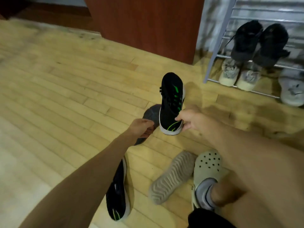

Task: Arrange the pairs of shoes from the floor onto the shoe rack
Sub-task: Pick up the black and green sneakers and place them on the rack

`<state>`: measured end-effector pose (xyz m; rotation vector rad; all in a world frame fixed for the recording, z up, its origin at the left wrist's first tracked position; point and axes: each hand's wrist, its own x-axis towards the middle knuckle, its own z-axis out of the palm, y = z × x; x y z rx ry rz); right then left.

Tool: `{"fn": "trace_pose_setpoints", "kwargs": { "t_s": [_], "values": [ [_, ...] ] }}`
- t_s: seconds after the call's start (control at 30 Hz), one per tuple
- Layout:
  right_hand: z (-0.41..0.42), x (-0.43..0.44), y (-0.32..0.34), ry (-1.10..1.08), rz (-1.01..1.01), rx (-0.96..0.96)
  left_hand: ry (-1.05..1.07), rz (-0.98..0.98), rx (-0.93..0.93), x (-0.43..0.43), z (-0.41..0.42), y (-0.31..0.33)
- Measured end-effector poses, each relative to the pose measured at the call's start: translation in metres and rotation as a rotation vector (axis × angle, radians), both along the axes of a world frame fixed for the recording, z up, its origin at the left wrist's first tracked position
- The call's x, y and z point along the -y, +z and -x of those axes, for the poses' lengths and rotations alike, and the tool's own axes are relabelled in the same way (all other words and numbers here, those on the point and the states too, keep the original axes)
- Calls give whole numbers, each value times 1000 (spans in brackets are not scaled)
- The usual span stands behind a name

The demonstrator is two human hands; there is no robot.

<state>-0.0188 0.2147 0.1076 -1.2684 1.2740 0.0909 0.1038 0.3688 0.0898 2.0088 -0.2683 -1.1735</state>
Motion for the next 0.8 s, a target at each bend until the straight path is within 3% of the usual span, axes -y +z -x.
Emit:
{"fn": "trace_pose_setpoints", "kwargs": {
  "t_s": [0.23,0.4,0.47,0.57,0.8],
  "values": [
    [15,-51,-43,135,-109,-129,-7,-339,73,-96,8,-69],
    [15,-75,-45,221,-77,-137,-86,-643,416,-174,26,-92],
    [16,-81,-46,257,-41,-153,114,-711,326,-204,38,-100],
    [19,-86,-46,319,-20,-165,411,-620,31,-234,58,-113],
    [27,-83,-41,436,118,-223,458,-533,-11,-262,81,-128]
  ]
}}
